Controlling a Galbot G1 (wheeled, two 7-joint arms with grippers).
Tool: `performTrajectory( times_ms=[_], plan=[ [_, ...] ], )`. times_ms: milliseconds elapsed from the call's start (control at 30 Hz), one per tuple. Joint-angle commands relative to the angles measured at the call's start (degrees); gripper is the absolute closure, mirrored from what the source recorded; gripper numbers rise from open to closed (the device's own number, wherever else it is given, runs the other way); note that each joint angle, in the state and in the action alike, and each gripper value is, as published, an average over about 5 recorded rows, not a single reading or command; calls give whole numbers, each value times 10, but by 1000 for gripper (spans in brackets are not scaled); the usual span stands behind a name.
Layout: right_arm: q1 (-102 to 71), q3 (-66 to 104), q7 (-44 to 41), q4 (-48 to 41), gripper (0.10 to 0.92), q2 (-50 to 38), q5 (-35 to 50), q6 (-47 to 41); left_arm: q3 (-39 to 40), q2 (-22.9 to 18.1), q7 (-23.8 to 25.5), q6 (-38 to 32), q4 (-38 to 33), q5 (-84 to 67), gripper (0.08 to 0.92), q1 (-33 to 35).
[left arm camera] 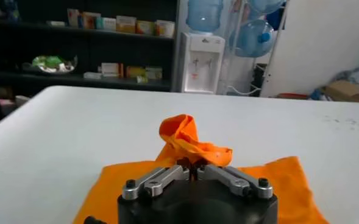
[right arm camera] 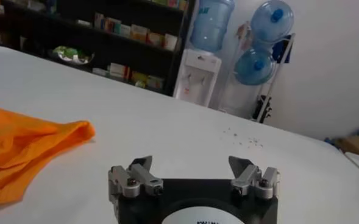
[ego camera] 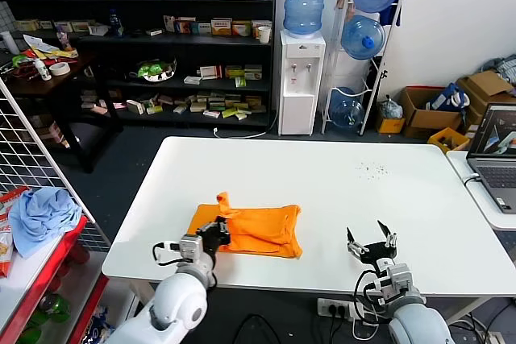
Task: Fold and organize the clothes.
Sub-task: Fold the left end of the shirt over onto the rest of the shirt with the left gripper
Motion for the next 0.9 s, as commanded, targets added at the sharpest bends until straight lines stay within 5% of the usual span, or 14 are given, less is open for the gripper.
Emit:
performTrajectory(
  times_ms=[33,367,600,900],
  plan=[
    [-3,6,6,-6,203,11,-15,28,98,-115,-12,8,47,-22,879,-47],
    [9,-2,6,-16,203,12,-13,23,113,-146,-7,-17,78,-5,858,-47],
    [17,-10,6,-17,203,15,-13,17,107,-156,-6,-69,79,7,675,-51],
    [23,-15,5,-21,203,13,-12,14,86,-117,-1,-80,29,-3,416,-34]
  ],
)
